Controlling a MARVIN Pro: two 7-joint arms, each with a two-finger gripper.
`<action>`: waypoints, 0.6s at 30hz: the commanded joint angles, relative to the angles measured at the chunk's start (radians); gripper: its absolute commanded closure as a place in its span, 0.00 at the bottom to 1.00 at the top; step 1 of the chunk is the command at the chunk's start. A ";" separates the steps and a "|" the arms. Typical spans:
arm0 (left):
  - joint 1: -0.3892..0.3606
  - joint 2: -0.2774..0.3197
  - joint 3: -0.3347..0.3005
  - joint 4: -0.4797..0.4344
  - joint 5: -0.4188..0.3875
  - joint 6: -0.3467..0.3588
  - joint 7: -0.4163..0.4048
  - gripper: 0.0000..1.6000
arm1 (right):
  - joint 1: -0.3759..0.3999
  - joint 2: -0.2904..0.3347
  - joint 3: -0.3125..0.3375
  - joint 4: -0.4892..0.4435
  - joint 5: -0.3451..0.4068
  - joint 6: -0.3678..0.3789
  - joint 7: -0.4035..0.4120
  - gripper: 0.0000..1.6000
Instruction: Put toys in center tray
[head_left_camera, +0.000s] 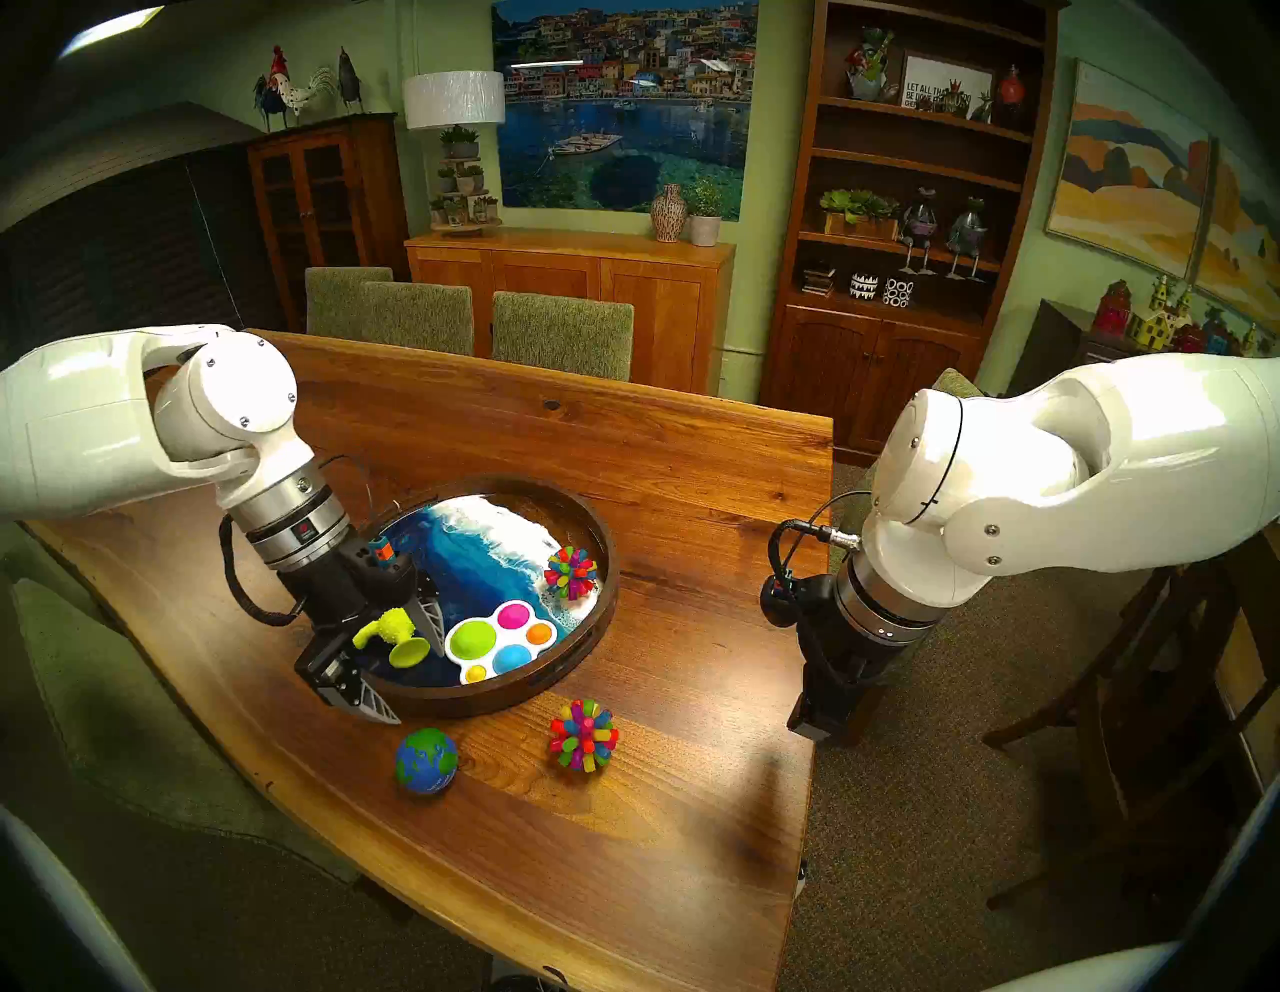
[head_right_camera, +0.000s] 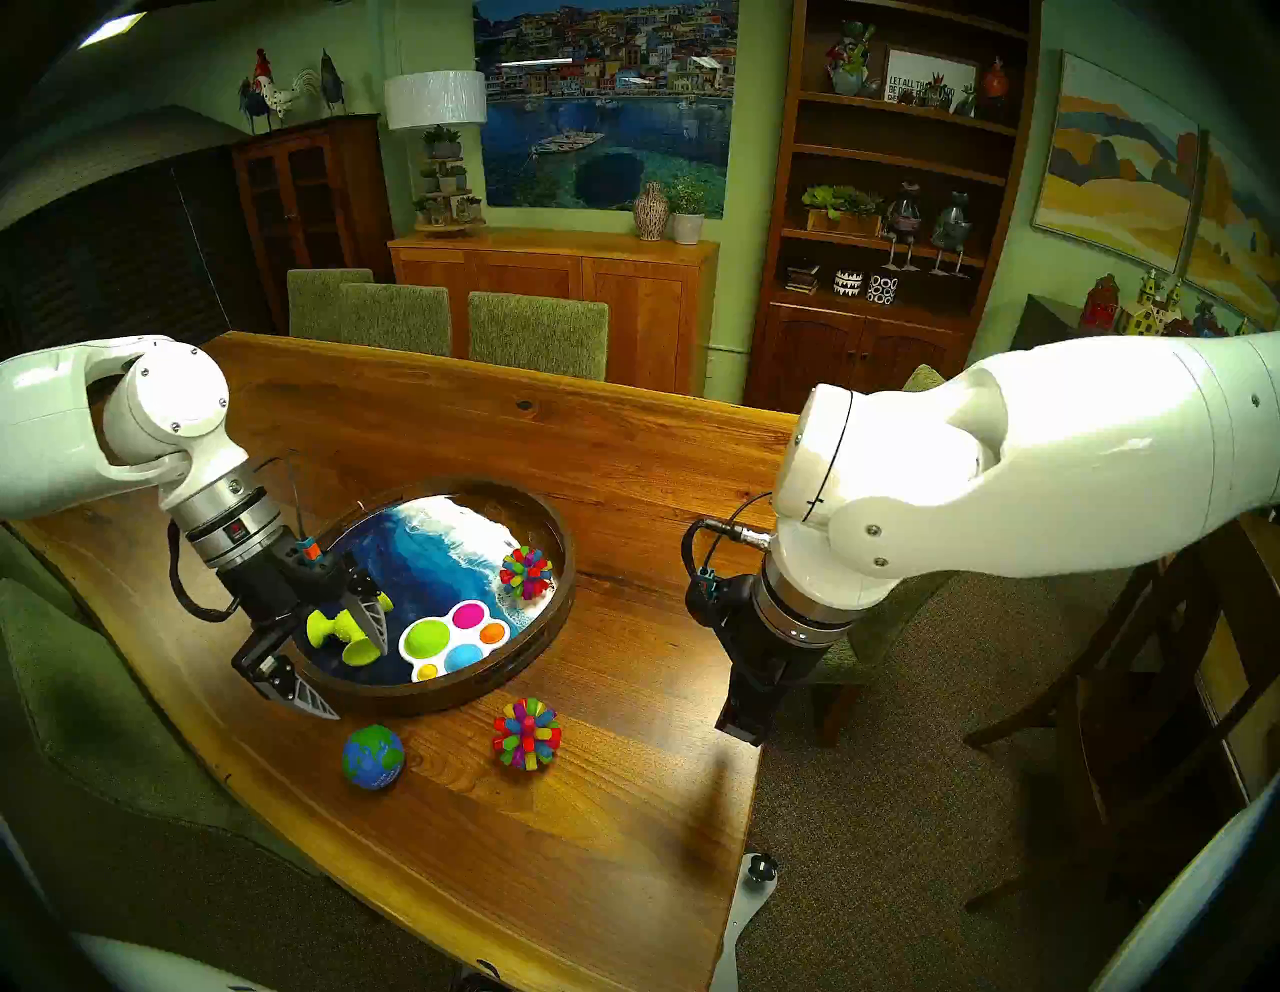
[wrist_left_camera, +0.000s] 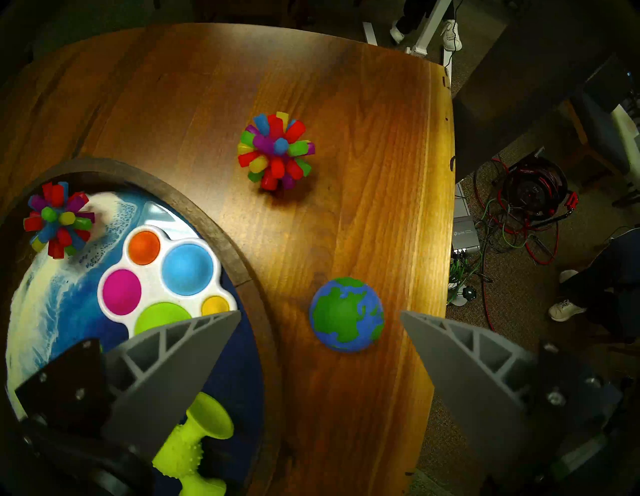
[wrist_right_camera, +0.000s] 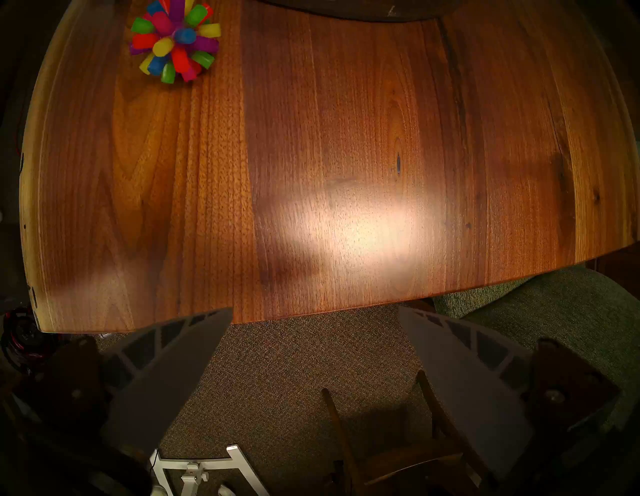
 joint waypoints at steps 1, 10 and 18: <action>-0.115 0.119 0.025 -0.078 0.063 0.073 -0.005 0.00 | 0.012 0.003 0.012 0.002 0.001 -0.003 0.001 0.00; -0.164 0.194 0.100 -0.154 0.151 0.178 0.081 0.00 | 0.013 0.003 0.012 0.001 0.002 -0.003 0.001 0.00; -0.122 0.196 0.106 -0.172 0.114 0.210 0.129 0.00 | 0.013 0.004 0.012 0.001 0.002 -0.003 0.002 0.00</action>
